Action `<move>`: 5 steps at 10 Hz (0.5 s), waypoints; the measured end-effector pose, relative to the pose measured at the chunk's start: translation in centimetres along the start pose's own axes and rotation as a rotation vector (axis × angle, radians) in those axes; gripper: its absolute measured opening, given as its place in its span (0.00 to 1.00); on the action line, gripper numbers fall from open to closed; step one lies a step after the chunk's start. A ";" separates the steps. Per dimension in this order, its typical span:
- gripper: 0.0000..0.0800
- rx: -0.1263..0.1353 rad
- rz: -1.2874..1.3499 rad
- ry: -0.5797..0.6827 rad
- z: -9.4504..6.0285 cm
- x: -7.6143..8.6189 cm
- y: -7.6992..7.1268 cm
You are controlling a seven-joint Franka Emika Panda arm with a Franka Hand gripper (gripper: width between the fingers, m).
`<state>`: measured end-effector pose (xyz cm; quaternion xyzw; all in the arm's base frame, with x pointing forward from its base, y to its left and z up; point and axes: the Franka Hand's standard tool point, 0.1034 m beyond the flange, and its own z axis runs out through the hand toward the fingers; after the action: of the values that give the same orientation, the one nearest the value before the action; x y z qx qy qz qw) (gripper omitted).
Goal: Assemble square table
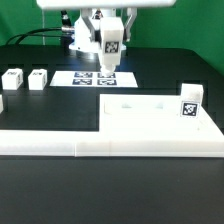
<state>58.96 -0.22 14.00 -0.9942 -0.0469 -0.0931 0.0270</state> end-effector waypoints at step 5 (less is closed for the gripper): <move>0.36 -0.050 0.046 0.119 1.8 2.9 1.3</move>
Offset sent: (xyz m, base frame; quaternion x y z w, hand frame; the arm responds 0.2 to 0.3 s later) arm 0.0334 -0.0054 -0.0028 -0.0297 0.0911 0.0196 0.9952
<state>62.27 -1.18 12.74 -0.9881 -0.0200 -0.1523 0.0071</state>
